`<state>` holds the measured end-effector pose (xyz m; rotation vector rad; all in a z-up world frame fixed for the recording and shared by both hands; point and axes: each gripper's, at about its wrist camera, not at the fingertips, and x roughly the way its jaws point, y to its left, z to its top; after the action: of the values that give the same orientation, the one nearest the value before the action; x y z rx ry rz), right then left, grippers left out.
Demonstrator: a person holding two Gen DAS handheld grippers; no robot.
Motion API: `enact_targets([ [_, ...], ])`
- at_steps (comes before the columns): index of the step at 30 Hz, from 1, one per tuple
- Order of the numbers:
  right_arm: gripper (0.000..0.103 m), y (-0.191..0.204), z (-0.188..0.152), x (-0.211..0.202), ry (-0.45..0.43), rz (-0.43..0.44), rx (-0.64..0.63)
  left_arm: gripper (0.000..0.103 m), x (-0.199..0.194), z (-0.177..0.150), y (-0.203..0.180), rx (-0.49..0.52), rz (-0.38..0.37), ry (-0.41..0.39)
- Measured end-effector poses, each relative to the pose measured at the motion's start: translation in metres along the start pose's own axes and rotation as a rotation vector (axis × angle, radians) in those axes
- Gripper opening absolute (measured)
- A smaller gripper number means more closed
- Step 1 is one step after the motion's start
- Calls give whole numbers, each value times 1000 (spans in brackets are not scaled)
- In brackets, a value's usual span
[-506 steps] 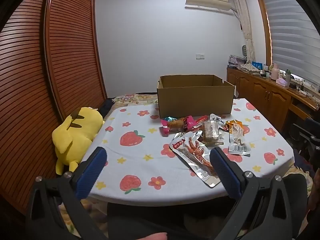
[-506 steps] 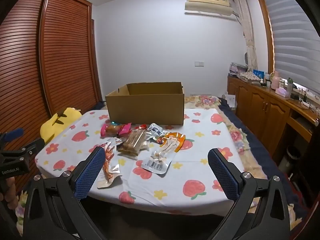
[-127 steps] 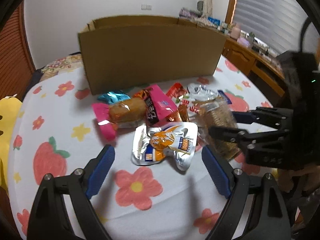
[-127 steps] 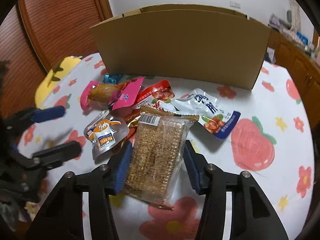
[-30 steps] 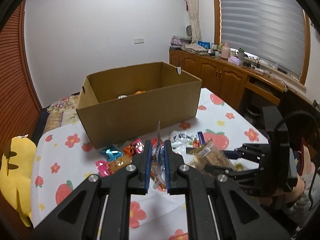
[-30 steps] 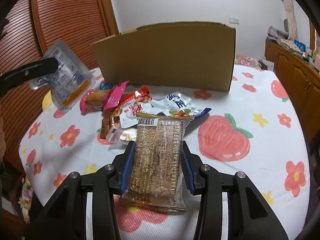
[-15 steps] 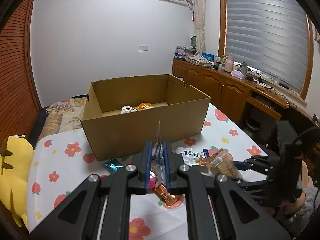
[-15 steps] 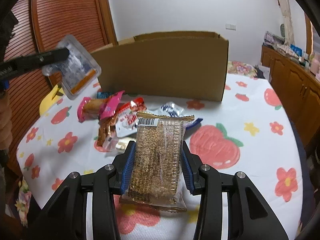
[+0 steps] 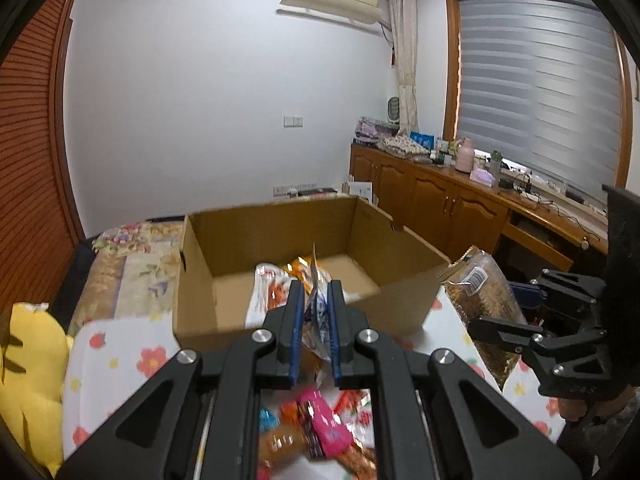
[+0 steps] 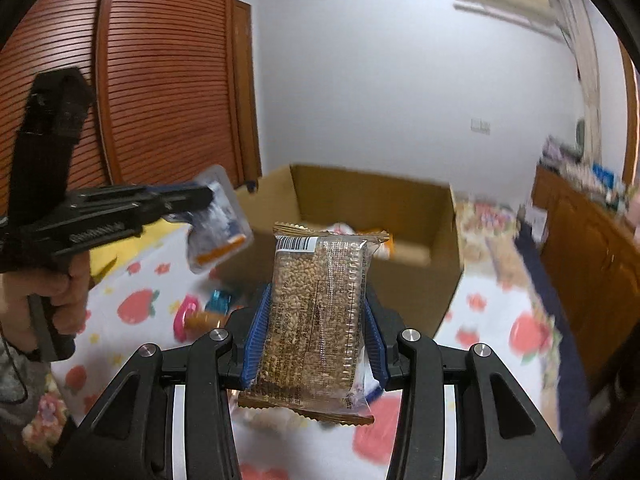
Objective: Organize snacks
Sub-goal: 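Carry both held snacks over the cardboard box, then open both tools to drop the snacks into the box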
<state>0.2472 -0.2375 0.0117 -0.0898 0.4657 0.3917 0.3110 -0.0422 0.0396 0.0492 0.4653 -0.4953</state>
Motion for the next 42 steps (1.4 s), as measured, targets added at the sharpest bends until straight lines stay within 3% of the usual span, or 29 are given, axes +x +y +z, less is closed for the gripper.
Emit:
enact_targets([
  [8, 43, -10, 49, 29, -43, -13, -70, 8, 33, 36, 10, 43, 12, -27],
  [20, 43, -41, 102, 102, -73, -61, -27, 8, 89, 62, 50, 7, 38, -25],
  [28, 43, -40, 99, 139, -21, -99, -38, 8, 119, 52, 69, -8, 41, 23],
  [37, 44, -41, 81, 158, 57, -117, -25, 8, 130, 34, 63, -10, 40, 76],
  [39, 44, -40, 75, 163, 83, -114, -19, 12, 131, 32, 61, -6, 50, 85],
  [42, 45, -39, 67, 166, 109, -108, -16, 34, 130, 27, 58, 4, 62, 99],
])
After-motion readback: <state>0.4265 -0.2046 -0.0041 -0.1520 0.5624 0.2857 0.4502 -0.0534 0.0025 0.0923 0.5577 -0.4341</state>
